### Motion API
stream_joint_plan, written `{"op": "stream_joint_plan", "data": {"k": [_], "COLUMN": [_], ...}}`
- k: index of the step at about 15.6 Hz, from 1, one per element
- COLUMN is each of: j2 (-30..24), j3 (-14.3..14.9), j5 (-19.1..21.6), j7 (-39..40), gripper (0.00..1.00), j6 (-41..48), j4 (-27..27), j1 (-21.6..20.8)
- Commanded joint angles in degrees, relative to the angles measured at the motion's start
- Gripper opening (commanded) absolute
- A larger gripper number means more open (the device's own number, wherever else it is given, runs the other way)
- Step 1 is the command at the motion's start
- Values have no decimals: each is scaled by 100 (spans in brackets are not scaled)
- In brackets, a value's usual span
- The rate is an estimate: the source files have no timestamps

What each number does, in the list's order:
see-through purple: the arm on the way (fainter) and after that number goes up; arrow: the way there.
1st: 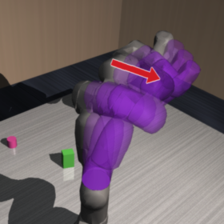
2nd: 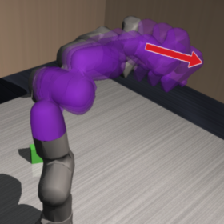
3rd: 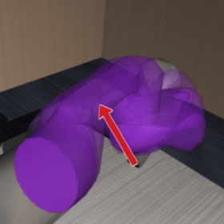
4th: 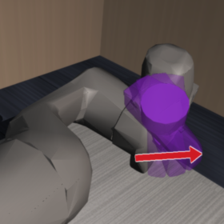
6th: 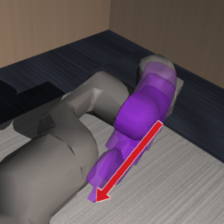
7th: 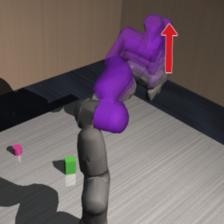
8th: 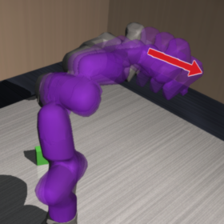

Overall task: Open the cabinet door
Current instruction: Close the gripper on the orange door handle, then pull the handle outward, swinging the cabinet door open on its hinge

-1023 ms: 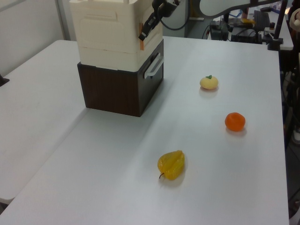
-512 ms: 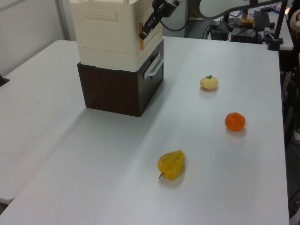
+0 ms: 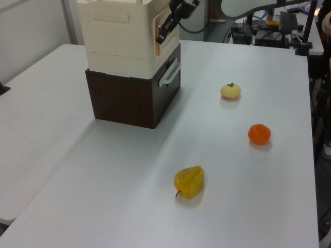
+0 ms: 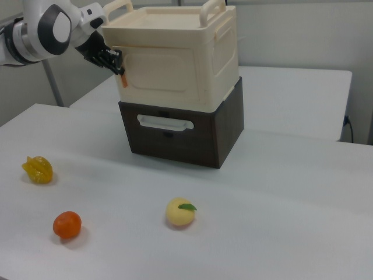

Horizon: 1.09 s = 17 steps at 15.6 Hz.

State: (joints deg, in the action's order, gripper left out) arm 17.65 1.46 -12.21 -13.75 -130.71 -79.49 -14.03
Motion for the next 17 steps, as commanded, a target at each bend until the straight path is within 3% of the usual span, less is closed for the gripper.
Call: {"op": "stream_joint_plan", "data": {"k": [1,4,8,9,11,15,17], "j2": [-192,-262,-446,-481,-666,-982,-1053], "j3": [21,3,3,-6,-6,12,12], "j5": [-132,-97,-18,8,139,166,140], "j7": [-102,-102,-93,-102,-85,-93,-119], "gripper": [9,14,44,58,61,85,88], "j6": [476,704,1380,1539,1803,2111,2024], "j4": [-49,-49,-49,-40,-40,30,30], "j1": [-144,-144,-144,-144,-135,-127,-118]}}
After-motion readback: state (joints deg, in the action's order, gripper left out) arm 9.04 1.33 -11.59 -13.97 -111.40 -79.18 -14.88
